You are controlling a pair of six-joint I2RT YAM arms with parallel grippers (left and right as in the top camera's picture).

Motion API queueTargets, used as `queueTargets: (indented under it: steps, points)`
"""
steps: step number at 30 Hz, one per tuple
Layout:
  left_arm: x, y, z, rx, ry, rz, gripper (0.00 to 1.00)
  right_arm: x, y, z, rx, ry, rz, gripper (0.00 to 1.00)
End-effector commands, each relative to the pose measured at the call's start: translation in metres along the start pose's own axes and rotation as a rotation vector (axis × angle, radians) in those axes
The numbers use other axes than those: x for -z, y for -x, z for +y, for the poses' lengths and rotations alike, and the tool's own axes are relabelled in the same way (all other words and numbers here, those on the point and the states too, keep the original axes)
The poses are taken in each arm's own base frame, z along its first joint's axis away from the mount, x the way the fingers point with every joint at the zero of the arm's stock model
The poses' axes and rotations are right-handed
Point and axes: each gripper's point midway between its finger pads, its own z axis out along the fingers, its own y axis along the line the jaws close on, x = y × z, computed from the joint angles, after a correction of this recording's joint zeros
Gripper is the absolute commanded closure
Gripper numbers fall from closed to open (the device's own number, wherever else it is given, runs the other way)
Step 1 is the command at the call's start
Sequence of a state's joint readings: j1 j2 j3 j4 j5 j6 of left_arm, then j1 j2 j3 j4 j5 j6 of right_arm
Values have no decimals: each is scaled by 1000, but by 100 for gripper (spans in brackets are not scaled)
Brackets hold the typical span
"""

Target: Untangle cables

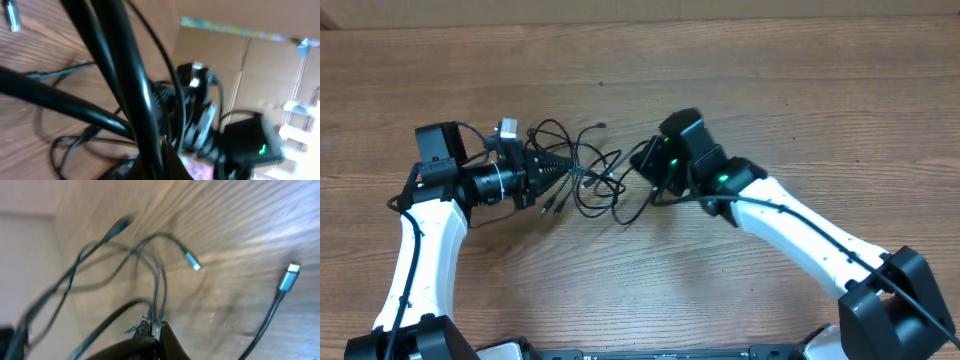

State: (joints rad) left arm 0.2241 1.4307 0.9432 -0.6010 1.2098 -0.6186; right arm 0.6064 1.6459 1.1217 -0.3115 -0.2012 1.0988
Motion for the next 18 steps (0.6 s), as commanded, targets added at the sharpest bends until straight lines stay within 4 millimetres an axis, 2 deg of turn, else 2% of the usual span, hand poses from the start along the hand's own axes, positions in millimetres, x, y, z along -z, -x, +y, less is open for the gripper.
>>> queueTargets:
  steps: [1,6,9,15,18]
  points:
    - [1,-9,-3,-256,-4,22,96,9,32,-10,-39,-13,-76,96]
    - [2,-20,4,-295,8,54,96,17,58,-38,-92,-98,-150,96]
    - [2,-28,8,-316,14,74,96,22,67,-55,-113,-167,-190,96]
    - [4,-47,17,-354,34,127,96,32,76,-86,-127,-306,-267,96]
    - [7,-55,31,-353,105,155,96,36,77,-97,-128,-359,-286,96]
